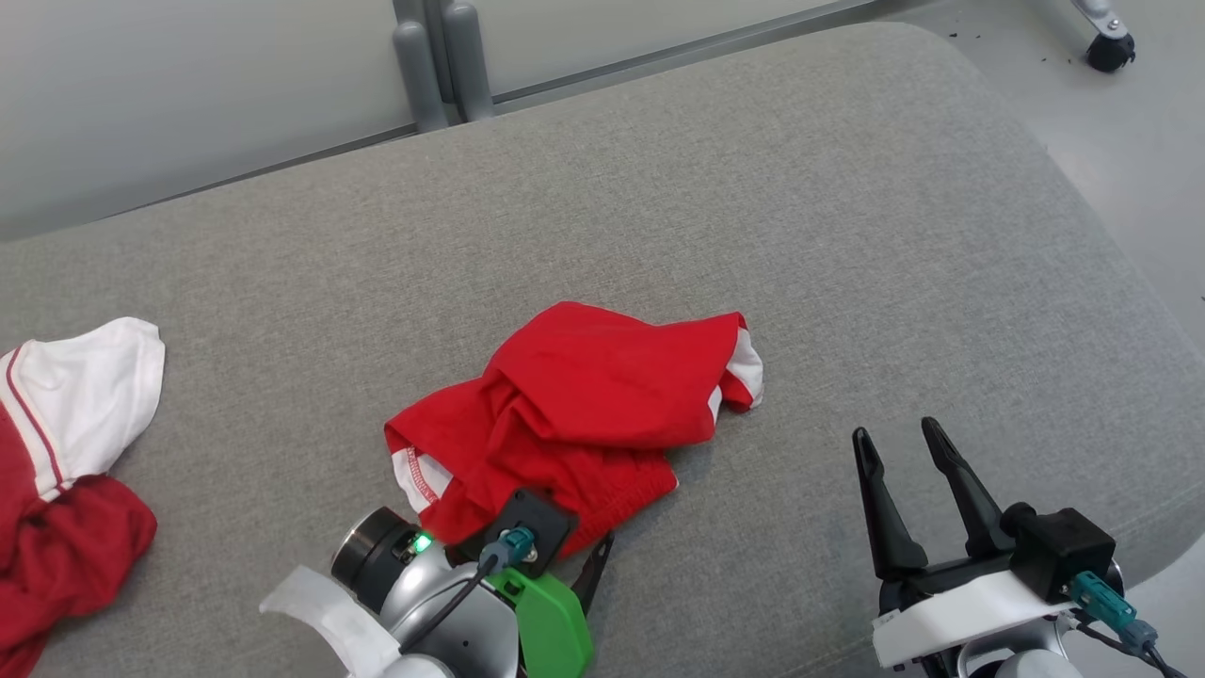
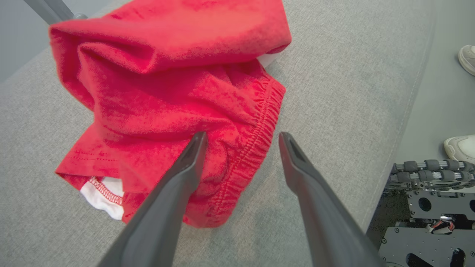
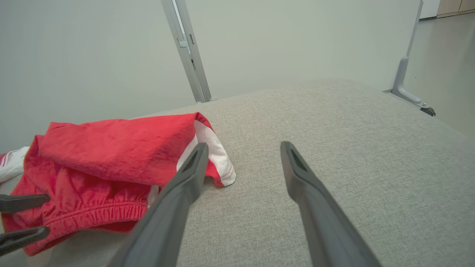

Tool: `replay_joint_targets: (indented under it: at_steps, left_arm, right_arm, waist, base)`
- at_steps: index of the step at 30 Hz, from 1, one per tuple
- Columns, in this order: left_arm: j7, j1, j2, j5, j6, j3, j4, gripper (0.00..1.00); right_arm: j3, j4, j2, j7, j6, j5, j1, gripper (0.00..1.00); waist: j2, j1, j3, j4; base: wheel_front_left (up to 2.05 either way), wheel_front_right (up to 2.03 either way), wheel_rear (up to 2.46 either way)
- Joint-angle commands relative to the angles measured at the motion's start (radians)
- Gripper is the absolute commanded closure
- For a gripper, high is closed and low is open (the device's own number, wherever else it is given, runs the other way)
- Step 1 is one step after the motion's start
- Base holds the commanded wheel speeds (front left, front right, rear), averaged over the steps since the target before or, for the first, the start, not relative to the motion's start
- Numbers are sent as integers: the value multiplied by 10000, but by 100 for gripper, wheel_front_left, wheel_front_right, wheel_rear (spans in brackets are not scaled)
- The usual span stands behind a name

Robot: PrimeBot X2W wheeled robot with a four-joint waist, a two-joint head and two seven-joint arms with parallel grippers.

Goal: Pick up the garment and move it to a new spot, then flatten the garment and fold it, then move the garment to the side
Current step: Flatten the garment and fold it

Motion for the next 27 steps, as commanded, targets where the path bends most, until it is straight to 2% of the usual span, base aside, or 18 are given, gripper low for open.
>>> replay_joint_targets:
  at_steps: [1, 10, 11, 12, 13, 14, 19, 27]
  left_arm:
    - [-90, -144, -10, 51, 40, 28, 209, 0]
    - [-606, -535, -15, 294, 36, 54, 1699, 0]
    - [-611, -546, 0, 258, -17, 50, 1788, 20]
    - [-619, -567, 23, 221, -60, 43, 1865, 53]
    - [-535, -574, 51, 135, -139, 18, 1940, 80]
    - [-495, -581, 72, 59, -224, 7, 1960, 100]
    - [-132, -575, 125, -630, -606, 199, 1304, 100]
    - [902, -831, 683, -2431, -943, 1206, -1603, 100]
  right_arm:
    - [-41, 19, -12, -32, 2, 73, -65, 0]
    - [-104, 52, -11, -32, 2, 275, -47, 0]
    - [-109, 55, -11, -30, 2, 298, -32, 0]
    - [-116, 58, -11, -30, 2, 320, -18, 0]
    - [-122, 65, -11, -32, 2, 341, -5, 0]
    - [-130, 73, -11, -32, 2, 351, 0, 0]
    - [-187, 66, -11, -32, 1, 418, 0, 0]
    - [-247, 72, -11, -30, 2, 480, 146, 0]
  waist:
    - [112, 0, 98, -186]
    - [112, 0, 200, -502]
    - [112, 0, 199, -510]
    - [112, 0, 197, -510]
    - [112, 0, 191, -507]
    - [112, 0, 186, -500]
    - [112, 0, 131, -414]
    - [112, 0, -45, -225]
  base:
    - [0, 0, 0]
    - [0, 0, 0]
    - [0, 0, 0]
    - [0, 0, 0]
    - [0, 0, 0]
    - [0, 0, 0]
    - [0, 0, 0]
    - [0, 0, 0]
